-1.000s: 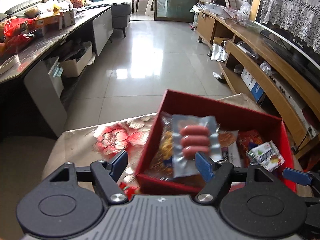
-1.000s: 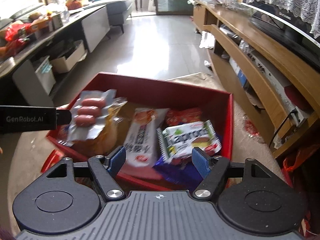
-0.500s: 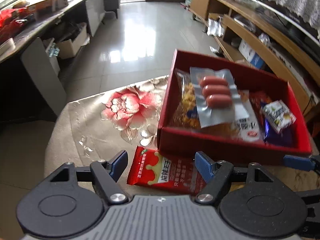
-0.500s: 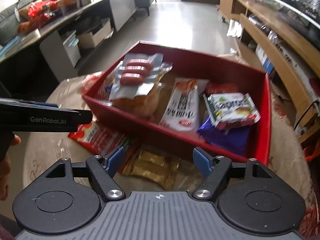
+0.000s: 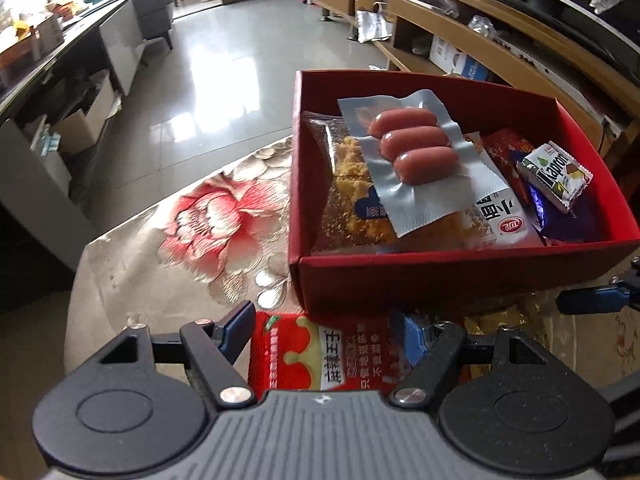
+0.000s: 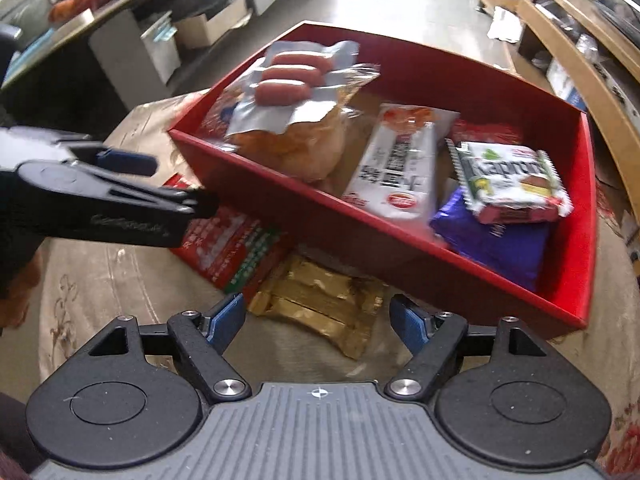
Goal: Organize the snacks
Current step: 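Grasp the red spicy-strip bag with the left tool while the right grasps the gold pastry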
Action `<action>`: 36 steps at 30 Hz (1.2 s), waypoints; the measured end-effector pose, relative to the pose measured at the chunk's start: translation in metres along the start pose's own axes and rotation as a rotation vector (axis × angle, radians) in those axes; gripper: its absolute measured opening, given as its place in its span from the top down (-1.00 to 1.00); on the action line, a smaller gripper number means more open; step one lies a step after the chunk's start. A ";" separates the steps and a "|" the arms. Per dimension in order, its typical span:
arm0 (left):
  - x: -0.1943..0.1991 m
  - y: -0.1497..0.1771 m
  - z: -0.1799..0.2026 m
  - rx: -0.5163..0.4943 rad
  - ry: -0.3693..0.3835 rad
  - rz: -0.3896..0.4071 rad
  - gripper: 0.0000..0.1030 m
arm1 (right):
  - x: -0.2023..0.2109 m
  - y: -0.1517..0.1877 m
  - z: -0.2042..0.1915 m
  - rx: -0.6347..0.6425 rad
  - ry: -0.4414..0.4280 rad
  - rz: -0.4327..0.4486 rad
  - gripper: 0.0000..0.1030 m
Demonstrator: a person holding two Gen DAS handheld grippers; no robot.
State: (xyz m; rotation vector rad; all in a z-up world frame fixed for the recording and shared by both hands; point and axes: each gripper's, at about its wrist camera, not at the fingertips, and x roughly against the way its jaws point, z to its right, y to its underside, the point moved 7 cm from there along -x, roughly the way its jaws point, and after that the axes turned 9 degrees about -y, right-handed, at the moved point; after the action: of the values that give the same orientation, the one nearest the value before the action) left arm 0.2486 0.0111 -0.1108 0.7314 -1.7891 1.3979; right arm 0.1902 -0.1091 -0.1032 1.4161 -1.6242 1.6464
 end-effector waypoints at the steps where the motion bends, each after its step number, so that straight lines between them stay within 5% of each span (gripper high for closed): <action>1: -0.002 -0.001 0.001 -0.006 0.003 0.001 -0.38 | -0.002 -0.001 -0.003 0.010 -0.006 -0.004 -0.63; 19: -0.015 0.005 0.026 -0.077 0.086 -0.032 -0.53 | -0.002 0.002 -0.009 0.086 0.038 -0.026 -0.65; 28: 0.015 0.053 0.023 -0.175 0.184 -0.088 -0.57 | -0.003 0.013 -0.013 0.134 0.027 -0.079 -0.73; 36: 0.044 0.102 0.028 -0.378 0.160 -0.109 -0.65 | 0.007 0.021 0.006 0.102 0.054 -0.084 -0.74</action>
State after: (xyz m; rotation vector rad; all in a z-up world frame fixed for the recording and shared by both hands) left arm 0.1366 0.0093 -0.1347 0.4930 -1.7879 0.9784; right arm 0.1722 -0.1219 -0.1085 1.4553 -1.4492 1.7256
